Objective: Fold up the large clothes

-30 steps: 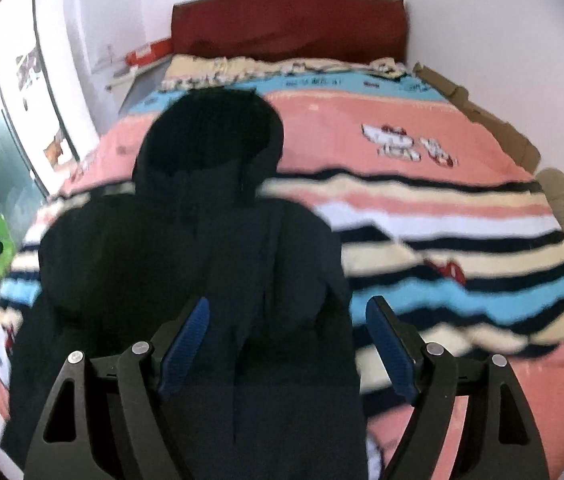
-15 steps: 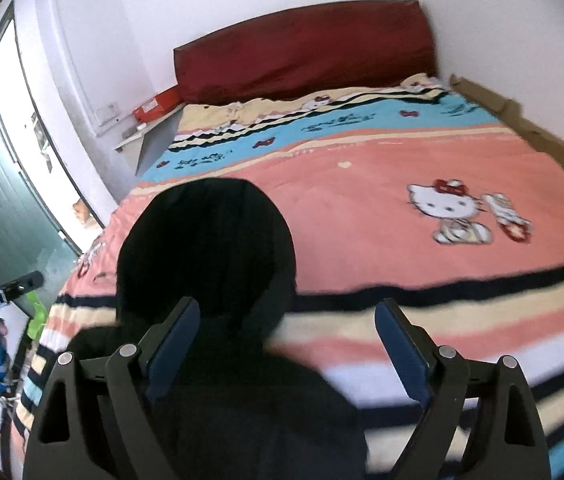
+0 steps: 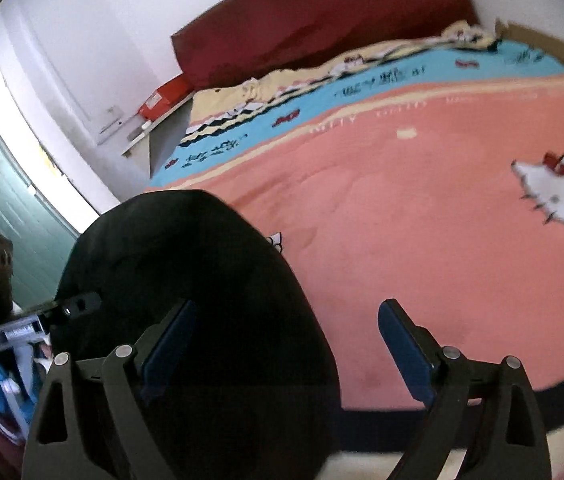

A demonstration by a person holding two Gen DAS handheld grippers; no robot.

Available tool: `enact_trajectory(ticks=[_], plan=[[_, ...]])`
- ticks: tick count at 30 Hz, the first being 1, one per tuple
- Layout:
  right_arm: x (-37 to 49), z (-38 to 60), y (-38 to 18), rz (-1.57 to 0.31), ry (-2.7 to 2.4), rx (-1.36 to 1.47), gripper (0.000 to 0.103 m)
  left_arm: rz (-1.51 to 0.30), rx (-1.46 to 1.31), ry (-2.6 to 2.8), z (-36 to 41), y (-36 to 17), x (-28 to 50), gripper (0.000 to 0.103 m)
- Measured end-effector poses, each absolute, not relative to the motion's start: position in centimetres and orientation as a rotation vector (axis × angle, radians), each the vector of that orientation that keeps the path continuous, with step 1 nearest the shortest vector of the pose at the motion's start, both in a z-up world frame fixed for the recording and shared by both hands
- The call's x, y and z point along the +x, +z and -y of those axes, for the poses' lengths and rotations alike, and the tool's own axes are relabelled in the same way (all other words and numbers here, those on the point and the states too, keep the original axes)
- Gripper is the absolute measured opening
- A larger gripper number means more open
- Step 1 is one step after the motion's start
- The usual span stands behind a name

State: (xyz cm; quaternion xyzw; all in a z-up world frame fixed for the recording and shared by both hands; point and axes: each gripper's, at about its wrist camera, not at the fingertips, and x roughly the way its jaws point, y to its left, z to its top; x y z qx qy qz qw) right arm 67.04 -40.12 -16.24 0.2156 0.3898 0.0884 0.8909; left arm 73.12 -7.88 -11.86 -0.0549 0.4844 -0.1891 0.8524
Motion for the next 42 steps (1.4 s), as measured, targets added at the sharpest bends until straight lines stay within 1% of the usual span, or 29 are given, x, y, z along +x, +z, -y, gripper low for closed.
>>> enact_trajectory(ticks=[6, 8, 10, 11, 12, 13, 14, 15, 16, 17, 19, 23, 29, 36, 42], plan=[[70.2, 40.0, -19.5, -0.861, 0.173, 0.550, 0.092, -1.133, -0.289, -0.398, 6.0, -16.9, 75.4, 0.065], [70.8, 39.8, -20.2, -0.884, 0.176, 0.567, 0.091, -1.130, -0.295, -0.377, 5.9, -17.4, 75.2, 0.065], [71.0, 39.2, -20.2, -0.891, 0.188, 0.550, 0.067, -1.106, -0.272, -0.371, 6.1, -17.0, 74.8, 0.064], [71.0, 38.9, -20.0, -0.892, 0.193, 0.531, 0.045, -1.094, -0.253, -0.363, 6.2, -16.5, 74.5, 0.061], [71.1, 38.5, -19.8, -0.894, 0.200, 0.517, 0.029, -1.086, -0.242, -0.361, 6.3, -16.1, 74.2, 0.057], [70.9, 38.0, -19.3, -0.895, 0.204, 0.490, 0.025, -1.083, -0.235, -0.365, 6.4, -15.6, 73.8, 0.044], [70.8, 37.6, -18.8, -0.895, 0.203, 0.466, 0.018, -1.082, -0.226, -0.366, 6.6, -15.1, 73.4, 0.035], [70.5, 37.3, -18.4, -0.896, 0.203, 0.444, 0.015, -1.079, -0.212, -0.363, 6.6, -14.8, 73.1, 0.030], [70.1, 36.8, -17.7, -0.897, 0.200, 0.423, 0.014, -1.072, -0.194, -0.356, 6.7, -14.2, 72.5, 0.021], [69.5, 36.6, -17.1, -0.895, 0.201, 0.413, 0.013, -1.063, -0.189, -0.353, 6.6, -13.7, 71.9, 0.017], [68.0, 35.9, -15.5, -0.881, 0.221, 0.389, 0.012, -1.043, -0.185, -0.352, 6.3, -12.7, 70.4, 0.014], [63.6, 34.3, -12.1, -0.853, 0.276, 0.310, 0.011, -0.986, -0.213, -0.369, 4.8, -10.3, 66.1, 0.012], [53.4, 32.3, -7.8, -0.744, 0.375, 0.183, 0.011, -0.855, -0.230, -0.446, 1.9, -6.2, 55.6, 0.012], [41.3, 31.6, -6.4, -0.697, 0.400, 0.179, 0.011, -0.801, -0.169, -0.532, 0.2, -4.0, 44.3, 0.011], [34.1, 30.2, -6.3, -0.706, 0.404, 0.153, 0.012, -0.779, -0.075, -0.587, -0.5, -4.7, 37.0, 0.011]])
